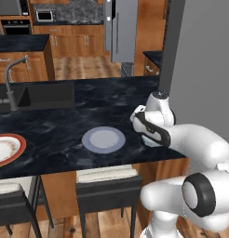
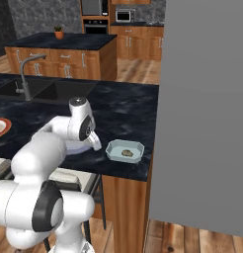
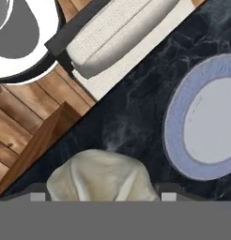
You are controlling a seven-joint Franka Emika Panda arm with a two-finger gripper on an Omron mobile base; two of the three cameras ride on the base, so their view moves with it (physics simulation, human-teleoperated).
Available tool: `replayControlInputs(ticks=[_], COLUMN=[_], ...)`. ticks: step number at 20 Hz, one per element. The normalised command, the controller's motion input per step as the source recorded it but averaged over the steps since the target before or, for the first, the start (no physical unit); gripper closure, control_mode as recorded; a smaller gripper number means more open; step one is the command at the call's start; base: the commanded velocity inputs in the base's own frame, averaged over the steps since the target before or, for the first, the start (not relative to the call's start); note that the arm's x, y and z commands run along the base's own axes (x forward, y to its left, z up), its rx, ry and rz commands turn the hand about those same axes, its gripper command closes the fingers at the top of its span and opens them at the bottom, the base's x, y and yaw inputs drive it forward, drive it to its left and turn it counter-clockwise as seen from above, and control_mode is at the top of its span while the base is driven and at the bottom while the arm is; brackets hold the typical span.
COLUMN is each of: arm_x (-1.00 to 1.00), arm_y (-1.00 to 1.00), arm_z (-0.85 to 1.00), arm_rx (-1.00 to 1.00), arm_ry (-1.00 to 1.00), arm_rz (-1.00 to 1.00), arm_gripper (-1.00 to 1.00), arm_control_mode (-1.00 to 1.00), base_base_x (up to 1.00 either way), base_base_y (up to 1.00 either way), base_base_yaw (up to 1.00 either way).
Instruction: Place two dumplings into each of the tupperware containers and then place the containers in the fridge.
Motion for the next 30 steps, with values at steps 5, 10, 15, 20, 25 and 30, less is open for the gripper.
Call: replayControlInputs(ticks=[5, 10, 15, 20, 25, 30], arm_x=[0.42, 0.66, 0.10, 0.06, 0.41, 0.41], arm_y=[-0.69, -0.50, -0.06, -0.15, -0.21, -0.05], arm_z=[0.00, -0.01, -0.38, -0.70, -0.34, -0.23], arm_rx=[-0.11, -0.11, -0.01, -0.01, 0.00, 0.00], arm_ry=[0.12, 0.18, 0.07, 0.05, 0.00, 0.00], arm_rz=[-0.27, -0.24, -0.02, 0.00, 0.00, 0.00], arm_gripper=[1.00, 1.00, 1.00, 1.00, 1.00, 1.00], arm_control_mode=[-1.00, -1.00, -1.00, -1.00, -1.00, -1.00], base_base_x=[0.00, 0.00, 0.00, 0.00, 0.00, 0.00], base_base_y=[0.00, 0.00, 0.00, 0.00, 0.00, 0.00], base_base_yaw=[0.00, 0.00, 0.00, 0.00, 0.00, 0.00])
